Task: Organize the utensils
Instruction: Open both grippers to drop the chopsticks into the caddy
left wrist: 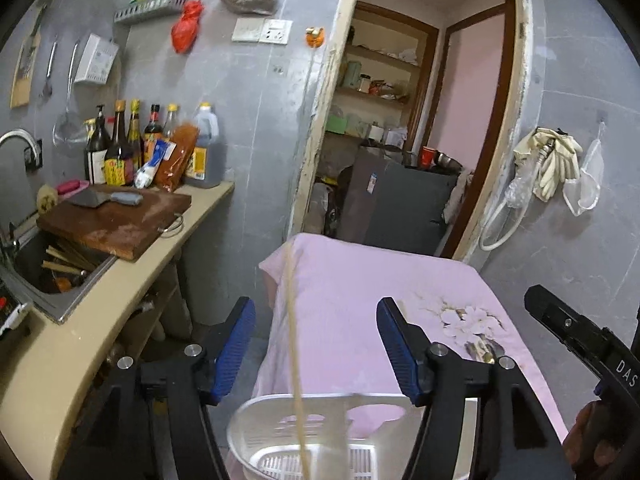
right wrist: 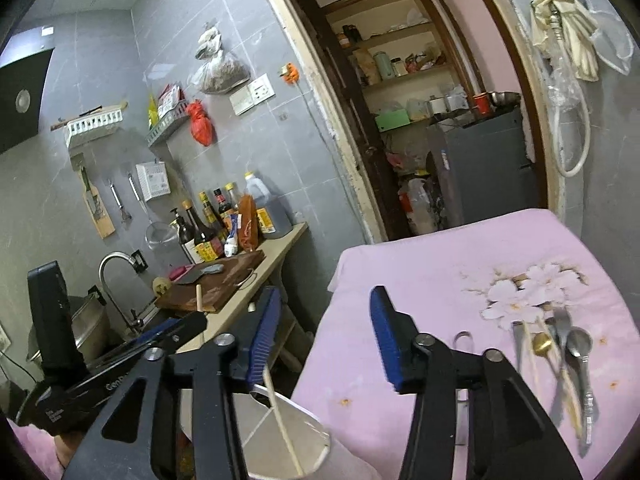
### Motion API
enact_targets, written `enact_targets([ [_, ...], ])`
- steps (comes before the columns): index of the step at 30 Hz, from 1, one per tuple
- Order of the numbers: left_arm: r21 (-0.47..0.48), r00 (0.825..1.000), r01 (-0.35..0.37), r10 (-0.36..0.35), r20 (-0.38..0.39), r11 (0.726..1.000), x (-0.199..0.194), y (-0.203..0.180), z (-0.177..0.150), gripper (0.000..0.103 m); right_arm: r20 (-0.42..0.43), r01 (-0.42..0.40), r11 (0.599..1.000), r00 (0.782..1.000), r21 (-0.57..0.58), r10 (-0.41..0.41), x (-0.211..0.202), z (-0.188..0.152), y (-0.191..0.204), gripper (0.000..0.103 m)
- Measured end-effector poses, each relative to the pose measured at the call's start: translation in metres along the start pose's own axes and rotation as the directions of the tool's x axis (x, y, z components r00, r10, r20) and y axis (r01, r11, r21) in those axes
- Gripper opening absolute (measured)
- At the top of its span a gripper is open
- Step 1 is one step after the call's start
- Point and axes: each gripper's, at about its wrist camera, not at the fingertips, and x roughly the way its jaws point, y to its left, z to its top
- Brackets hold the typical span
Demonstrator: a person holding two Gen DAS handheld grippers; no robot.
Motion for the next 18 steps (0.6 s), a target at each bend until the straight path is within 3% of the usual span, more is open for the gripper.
enact_targets([
  [8, 0.077, 0.997, 0.007, -0.014, 0.081, 0.997, -0.022, -0.057, 0.005, 0.09, 0.058, 0.092, 0.995, 0.994, -0.033, -0.09, -0.046, 0.024, -0.032, 0.074],
  [18, 0.129, 0.985, 0.012, -0.034, 0.17, 0.992, -0.029, -0.14, -0.004, 0.099, 0.153, 0.252, 0.952, 0.962, -0.175, -0.226, -0.105, 0.052, -0.079, 0.091],
])
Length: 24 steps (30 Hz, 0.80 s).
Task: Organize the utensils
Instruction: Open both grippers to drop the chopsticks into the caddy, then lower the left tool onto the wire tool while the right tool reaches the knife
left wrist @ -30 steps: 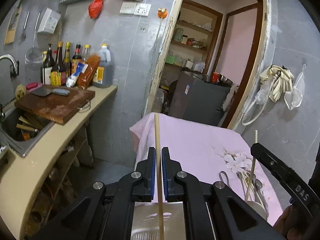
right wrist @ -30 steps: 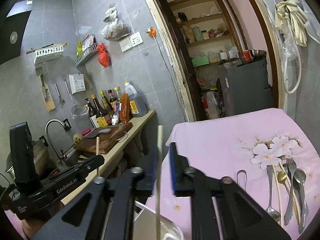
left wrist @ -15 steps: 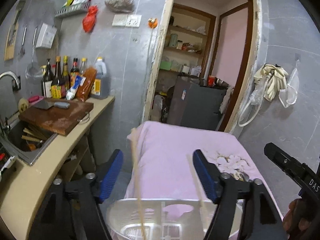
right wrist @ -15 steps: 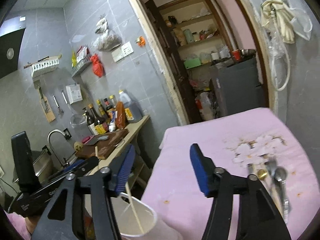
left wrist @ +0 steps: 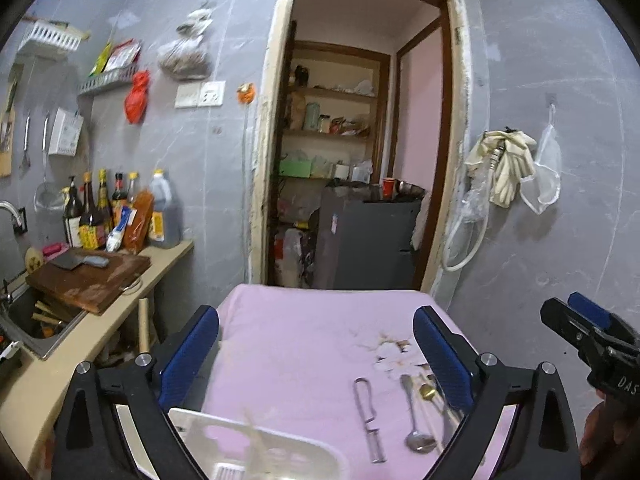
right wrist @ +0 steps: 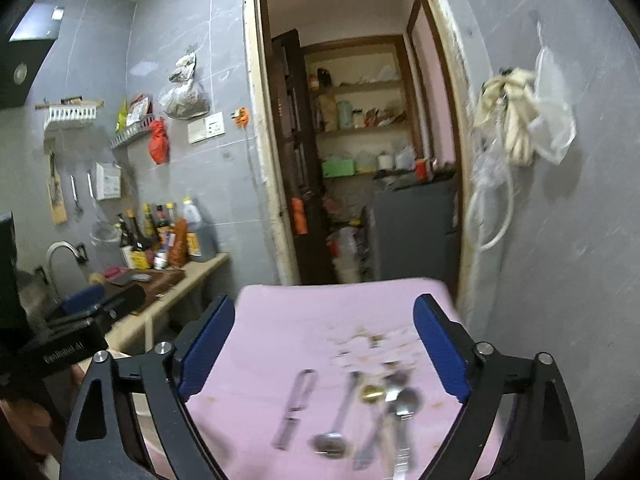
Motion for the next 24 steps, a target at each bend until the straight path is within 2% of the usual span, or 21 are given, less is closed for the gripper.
enact_targets([
  [3, 0.027, 1.0, 0.006, -0.006, 0.005, 1.0, 0.003, -0.025, -0.003, 0.099, 0.001, 0.029, 0.999, 1.0, -0.031, -0.029, -0.005, 0.002, -0.021, 0.093],
  [4, 0.034, 1.0, 0.011, -0.011, 0.002, 0.999, 0.005, -0.034, -0.005, 0.1, 0.0, 0.031, 0.999, 1.0, -0.034, -0.031, -0.006, 0.004, -0.026, 0.095],
  [5, 0.037, 1.0, 0.011, -0.011, 0.002, 0.999, 0.007, -0.041, -0.006, 0.1, -0.008, 0.031, 0.999, 0.999, -0.037, -0.031, -0.005, 0.004, -0.035, 0.101],
  [6, 0.04, 1.0, 0.011, -0.011, 0.0, 0.999, 0.009, -0.049, -0.008, 0.1, -0.011, 0.032, 0.999, 0.999, -0.037, -0.033, -0.005, 0.005, -0.041, 0.102],
  [14, 0.049, 0.998, -0.018, 0.021, -0.055, 0.999, 0.035, -0.09, -0.027, 0.101, -0.065, 0.027, 1.0, 0.998, -0.016, -0.028, 0.018, -0.004, -0.094, 0.102],
  [24, 0.053, 0.983, -0.073, 0.081, -0.166, 0.996, 0.078, -0.121, -0.051, 0.101, -0.199, -0.018, 0.999, 0.98, 0.034, 0.024, 0.06, -0.039, -0.151, 0.102],
])
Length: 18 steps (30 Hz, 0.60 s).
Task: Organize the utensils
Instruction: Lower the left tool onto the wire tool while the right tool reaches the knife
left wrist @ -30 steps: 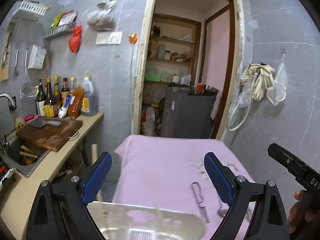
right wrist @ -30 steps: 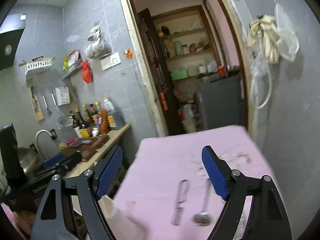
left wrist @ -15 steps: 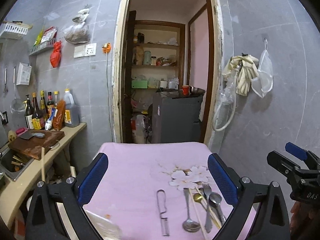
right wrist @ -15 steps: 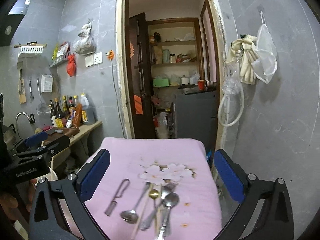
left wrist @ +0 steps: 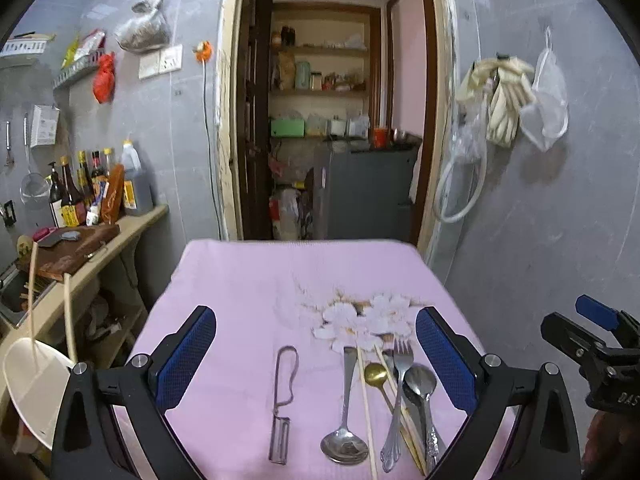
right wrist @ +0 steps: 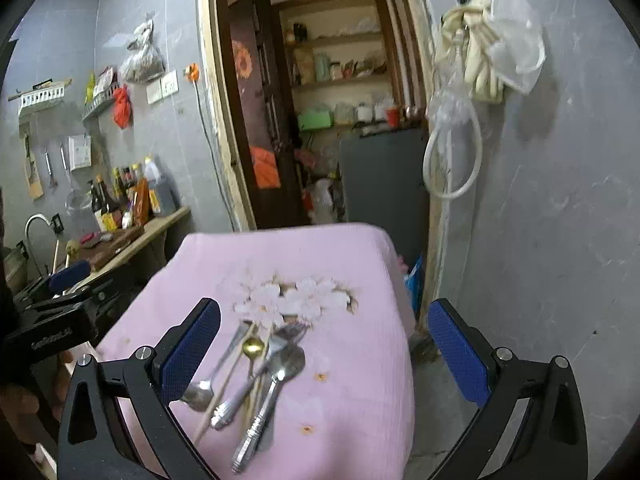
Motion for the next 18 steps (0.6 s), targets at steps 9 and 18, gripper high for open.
enact_targets([
  [9, -0.05, 0.979, -0.099, 0.088, -0.183, 0.994, 0.064, 0.0, -0.02, 0.101, -0.172, -0.117, 0.988, 0.976, 0.099, 0.133, 0.07, -0.031, -0.022, 0.095],
  [18, -0.039, 0.937, -0.125, 0.106, -0.332, 0.991, 0.115, 0.019, -0.041, 0.082, -0.36, -0.221, 0.956, 0.89, 0.194, 0.279, 0.145, -0.074, -0.006, 0.056],
])
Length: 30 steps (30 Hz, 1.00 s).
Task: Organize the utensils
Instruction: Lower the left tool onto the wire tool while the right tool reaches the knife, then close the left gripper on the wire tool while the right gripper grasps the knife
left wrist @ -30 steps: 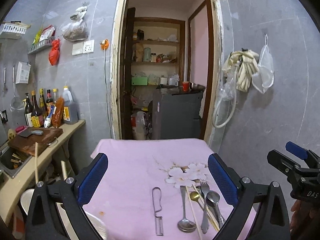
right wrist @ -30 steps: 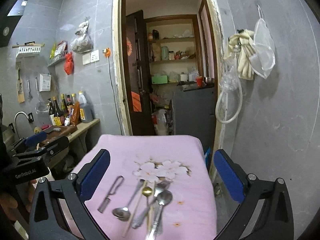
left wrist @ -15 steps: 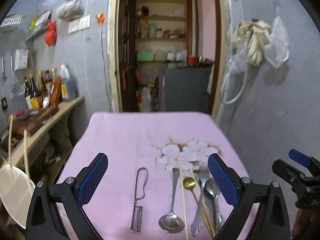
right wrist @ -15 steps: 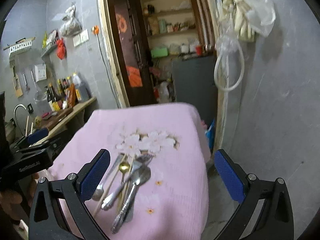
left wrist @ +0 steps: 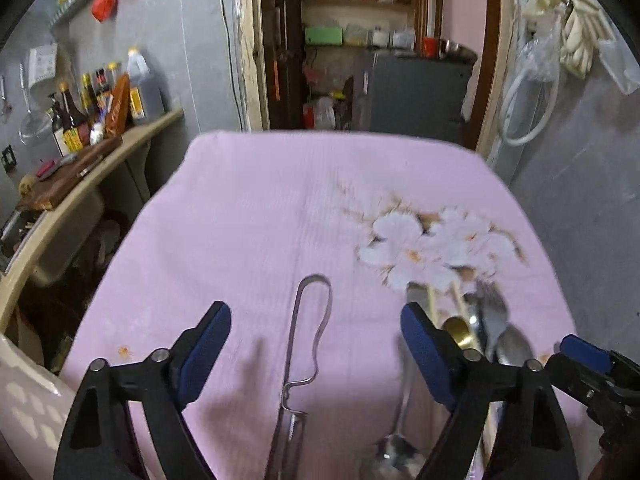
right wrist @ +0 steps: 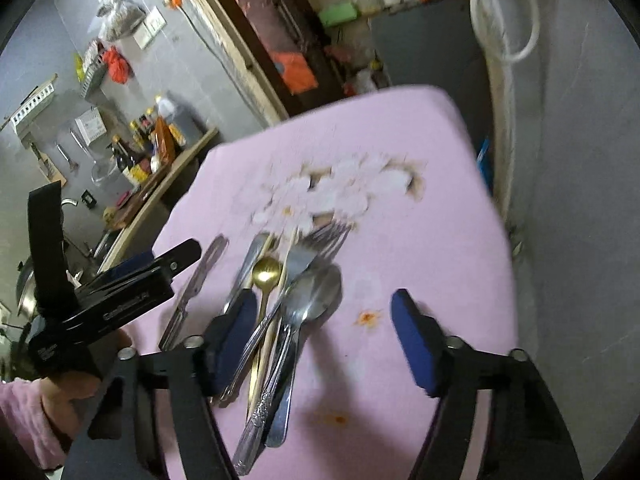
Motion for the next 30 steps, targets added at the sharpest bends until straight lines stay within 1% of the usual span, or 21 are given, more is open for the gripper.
enact_targets([
  [3, -0.012, 0.997, 0.022, -0.022, -0.068, 1.0, 0.016, 0.006, 0.0, 0.076, -0.043, -0.027, 0.999, 0.999, 0.021, 0.028, 0.017, -0.005, 0.001, 0.053],
  [4, -0.017, 0.996, 0.022, -0.024, -0.088, 1.0, 0.02, 0.008, -0.001, 0.072, -0.051, -0.034, 0.999, 0.998, 0.027, 0.035, 0.021, -0.007, 0.001, 0.052],
  [7, -0.029, 0.987, 0.021, -0.026, -0.161, 0.999, 0.035, 0.014, -0.002, 0.063, -0.066, -0.05, 0.998, 0.997, 0.029, 0.051, 0.032, -0.009, 0.004, 0.052],
  [10, -0.028, 0.985, 0.032, -0.037, -0.168, 0.999, 0.041, 0.015, 0.001, 0.062, -0.089, -0.069, 0.997, 0.993, 0.023, 0.071, 0.04, -0.006, 0.005, 0.052],
  [13, 0.005, 0.983, 0.029, -0.027, -0.182, 1.0, 0.046, 0.011, 0.007, 0.062, -0.116, -0.079, 0.997, 0.99, 0.013, 0.08, 0.048, 0.002, 0.007, 0.047],
  [14, 0.014, 0.982, 0.03, -0.027, -0.185, 0.999, 0.047, 0.009, 0.008, 0.059, -0.122, -0.084, 0.996, 0.989, 0.016, 0.085, 0.048, 0.003, 0.007, 0.043],
  [15, 0.017, 0.982, 0.035, -0.031, -0.186, 0.999, 0.048, 0.008, 0.01, 0.057, -0.133, -0.085, 0.996, 0.987, 0.023, 0.088, 0.051, 0.003, 0.008, 0.036],
  [17, 0.025, 0.981, 0.038, -0.033, -0.191, 0.999, 0.049, 0.005, 0.011, 0.049, -0.143, -0.076, 0.996, 0.986, 0.039, 0.081, 0.051, 0.004, 0.006, 0.029],
  [18, 0.029, 0.98, 0.042, -0.036, -0.196, 0.999, 0.049, 0.004, 0.013, 0.046, -0.15, -0.083, 0.994, 0.984, 0.066, 0.092, 0.052, 0.004, 0.004, 0.028],
  [19, 0.031, 0.979, 0.045, -0.037, -0.201, 0.999, 0.049, 0.002, 0.014, 0.041, -0.153, -0.088, 0.992, 0.983, 0.088, 0.101, 0.052, 0.005, 0.0, 0.027],
  [21, 0.037, 0.977, 0.052, -0.043, -0.211, 0.998, 0.05, -0.001, 0.017, 0.033, -0.161, -0.093, 0.989, 0.981, 0.119, 0.112, 0.052, 0.006, -0.002, 0.022],
  [22, 0.041, 0.975, 0.057, -0.047, -0.215, 0.998, 0.051, -0.001, 0.018, 0.027, -0.159, -0.094, 0.988, 0.981, 0.124, 0.114, 0.052, 0.006, -0.001, 0.02],
  [23, 0.047, 0.974, 0.058, -0.046, -0.222, 0.997, 0.05, -0.002, 0.018, 0.024, -0.159, -0.094, 0.988, 0.981, 0.122, 0.113, 0.053, 0.006, 0.001, 0.018],
  [26, 0.042, 0.97, 0.068, -0.056, -0.239, 0.997, 0.05, -0.001, 0.02, 0.024, -0.165, -0.096, 0.991, 0.98, 0.098, 0.112, 0.052, 0.006, 0.007, 0.009],
  [28, 0.013, 0.966, 0.084, -0.078, -0.248, 0.996, 0.05, 0.004, 0.02, 0.024, -0.171, -0.103, 0.992, 0.979, 0.077, 0.115, 0.05, 0.007, 0.014, 0.008],
  [30, 0.007, 0.959, 0.102, -0.097, -0.267, 0.995, 0.051, 0.007, 0.022, 0.024, -0.182, -0.11, 0.992, 0.976, 0.068, 0.121, 0.051, 0.01, 0.016, 0.007],
])
